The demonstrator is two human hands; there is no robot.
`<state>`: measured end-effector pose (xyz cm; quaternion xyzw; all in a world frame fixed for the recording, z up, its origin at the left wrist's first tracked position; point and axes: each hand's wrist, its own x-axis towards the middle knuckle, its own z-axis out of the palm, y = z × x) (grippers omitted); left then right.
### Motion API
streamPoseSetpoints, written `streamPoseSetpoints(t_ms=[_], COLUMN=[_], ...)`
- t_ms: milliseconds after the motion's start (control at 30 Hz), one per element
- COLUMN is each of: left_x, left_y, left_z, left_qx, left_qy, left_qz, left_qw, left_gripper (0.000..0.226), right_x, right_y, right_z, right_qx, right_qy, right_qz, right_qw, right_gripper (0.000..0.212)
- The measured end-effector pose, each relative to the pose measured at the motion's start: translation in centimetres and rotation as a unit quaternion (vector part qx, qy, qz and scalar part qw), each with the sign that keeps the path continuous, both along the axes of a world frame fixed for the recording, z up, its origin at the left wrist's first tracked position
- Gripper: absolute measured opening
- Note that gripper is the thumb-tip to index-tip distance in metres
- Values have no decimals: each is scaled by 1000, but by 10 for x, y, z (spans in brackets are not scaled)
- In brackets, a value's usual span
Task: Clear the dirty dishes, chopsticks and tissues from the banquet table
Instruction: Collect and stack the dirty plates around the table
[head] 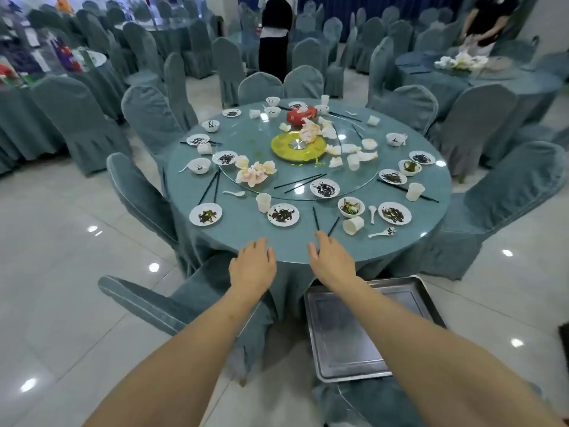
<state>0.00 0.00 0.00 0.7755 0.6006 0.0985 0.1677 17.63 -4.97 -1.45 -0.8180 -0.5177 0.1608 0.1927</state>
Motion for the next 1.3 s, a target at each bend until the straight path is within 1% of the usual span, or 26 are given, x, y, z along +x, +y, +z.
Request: streamPoseSetpoints(t_ms=[100, 200, 367, 467, 633, 800, 933, 1000, 1167, 1300], left_x=[-10, -12, -14, -11, 13, 54, 83, 95, 117, 125], left_y=[17, 34, 62, 84, 140, 201, 239, 253, 288, 311], left_z=[-5, -11, -24, -32, -49, -69, -98, -110, -145, -170], left_qx=[-21, -28, -37, -39, -54, -97, -122, -134, -187, -192], left_qy=[-27, -23, -23, -24, -19, -40, -15, -28, -82, -95], left_qz=[9, 5, 15, 21, 29, 61, 56, 60, 98, 110], left_qw=[999, 999, 999, 999, 998, 993, 991, 989, 974, 971], left_gripper=[40, 34, 27, 28, 30, 31, 31, 32, 24, 25], right_x=[-7, -8, -8, -5, 14, 49, 78, 91, 116, 126], right_y=[9, 23, 57, 83, 139, 197, 232, 246, 276, 298], right_z=[0, -4, -15, -24, -45, -65, -85, -93, -117, -136], right_qx=[1, -14, -13, -10, 5, 7, -7, -20, -39, -46], right_qy=[18, 17, 22, 31, 48, 82, 91, 100, 117, 131], right_qz=[-18, -24, -29, -29, -29, -52, -60, -66, -87, -98], right_qw=[1000, 999, 999, 999, 998, 995, 994, 993, 989, 985], right_gripper=[49, 46, 40, 38, 36, 32, 30, 29, 28, 29])
